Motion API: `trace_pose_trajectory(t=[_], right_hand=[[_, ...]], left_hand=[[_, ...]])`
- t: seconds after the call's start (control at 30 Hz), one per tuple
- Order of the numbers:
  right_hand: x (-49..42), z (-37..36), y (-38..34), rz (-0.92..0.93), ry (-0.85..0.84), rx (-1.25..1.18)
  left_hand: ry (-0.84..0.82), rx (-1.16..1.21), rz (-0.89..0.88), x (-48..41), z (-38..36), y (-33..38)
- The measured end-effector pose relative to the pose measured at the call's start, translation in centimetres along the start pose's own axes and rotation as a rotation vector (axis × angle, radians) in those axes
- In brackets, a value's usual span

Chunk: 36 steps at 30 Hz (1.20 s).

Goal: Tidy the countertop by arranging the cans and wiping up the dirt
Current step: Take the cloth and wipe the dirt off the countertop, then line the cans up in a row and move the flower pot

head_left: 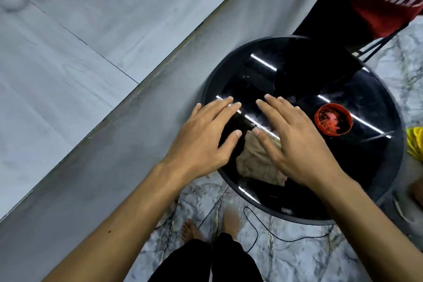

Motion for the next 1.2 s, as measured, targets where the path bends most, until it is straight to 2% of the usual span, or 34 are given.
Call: trace_pose_trajectory(t=[0.4,0.67,0.8,1.2], right_hand=[[-6.7,3.2,-6.9,0.245,0.033,-0.077],[-11.6,5.5,-12.0,0.311,0.084,-0.153],[-14.3,6.0,-14.4,0.320,0.101,-0.203],[-24.0,6.1,-18.7,0.254,0.192,-0.343]], left_hand=[[0.224,-0.018,0.151,3.7,9.1,-2.1],[0.389,0.105,0.292,5.7,15.3,-6.0],[0.455,0.085,0.328,5.9,18.4,-8.6],[0.442,-0.030,0.353,3.1,25.3,-17.4]])
Point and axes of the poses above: each hand's wrist, its own x-axis away from the middle knuckle, its own z-axis out of the back of the hand, y = z × x, the point moved 2 cm from there along -x, towards the middle knuckle, and after that the axes turned 8 degrees about z, right-handed, at the moved point
